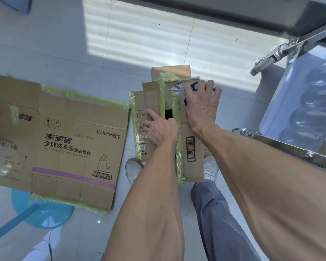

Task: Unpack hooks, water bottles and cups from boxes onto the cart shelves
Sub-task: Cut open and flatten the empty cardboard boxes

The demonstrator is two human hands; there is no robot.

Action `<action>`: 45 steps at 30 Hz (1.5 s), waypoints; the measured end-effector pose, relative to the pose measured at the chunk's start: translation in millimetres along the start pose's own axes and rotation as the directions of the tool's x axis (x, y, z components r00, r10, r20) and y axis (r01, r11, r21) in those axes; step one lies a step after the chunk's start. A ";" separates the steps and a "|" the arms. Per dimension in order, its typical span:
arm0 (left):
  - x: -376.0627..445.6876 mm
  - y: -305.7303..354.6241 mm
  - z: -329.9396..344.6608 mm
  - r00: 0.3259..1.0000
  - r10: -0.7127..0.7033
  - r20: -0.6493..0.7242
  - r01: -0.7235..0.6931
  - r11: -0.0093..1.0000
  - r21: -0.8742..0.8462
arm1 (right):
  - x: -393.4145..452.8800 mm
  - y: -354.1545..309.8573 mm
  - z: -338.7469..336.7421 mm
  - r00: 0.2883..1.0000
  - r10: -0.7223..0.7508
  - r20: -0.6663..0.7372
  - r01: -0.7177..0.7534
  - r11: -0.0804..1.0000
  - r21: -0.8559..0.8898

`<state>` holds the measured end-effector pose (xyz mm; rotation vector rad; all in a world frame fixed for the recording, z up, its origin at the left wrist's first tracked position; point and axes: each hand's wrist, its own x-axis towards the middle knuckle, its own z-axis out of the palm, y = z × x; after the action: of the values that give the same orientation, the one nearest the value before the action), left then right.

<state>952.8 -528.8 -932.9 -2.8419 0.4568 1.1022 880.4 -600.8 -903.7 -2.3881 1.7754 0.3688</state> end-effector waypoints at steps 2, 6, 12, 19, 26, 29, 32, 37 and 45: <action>0.2 -1.4 -0.2 1.000 0.009 -0.004 -0.009 1.000 0.010 | 12.7 -7.7 -3.7 1.000 -0.004 -0.015 0.004 1.000 -0.003; 2.1 -5.5 0.3 1.000 0.018 -0.002 -0.018 1.000 0.022 | 19.0 -15.9 -1.8 0.999 0.034 -0.007 -0.034 0.999 -0.003; 1.3 -6.3 0.3 1.000 0.001 -0.002 -0.001 1.000 -0.006 | 0.4 -7.1 3.9 0.984 0.176 0.015 -0.176 0.984 -0.001; 8.0 -10.9 -1.0 0.999 0.030 -0.015 -0.030 0.999 0.019 | 13.5 -32.4 0.3 0.994 0.096 -0.058 -0.094 0.995 0.030; 5.2 -13.0 2.2 0.999 0.050 0.000 -0.050 0.998 0.036 | -9.2 -23.7 7.4 0.929 0.371 -0.008 -0.369 0.925 0.085; 5.5 -9.9 0.8 0.999 0.036 0.006 -0.036 0.999 0.017 | -2.9 -25.1 2.3 0.965 0.256 -0.057 -0.252 0.965 0.071; 6.0 -11.8 -0.5 0.999 0.043 0.006 -0.043 0.999 0.013 | 10.7 -31.9 -4.1 0.984 0.148 -0.104 -0.142 0.988 0.059; 8.2 -13.9 1.3 0.999 0.048 -0.003 -0.048 0.999 0.007 | 31.1 -39.8 -8.6 0.999 0.038 -0.022 -0.039 0.999 -0.006; 10.3 -19.0 4.8 0.995 0.075 -0.063 -0.076 0.997 -0.013 | 35.1 -41.7 -6.1 0.991 0.045 0.126 -0.037 0.997 -0.066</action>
<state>962.5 -512.5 -944.3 -2.9017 0.5674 1.0358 930.6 -622.5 -909.0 -2.3148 1.7840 0.5770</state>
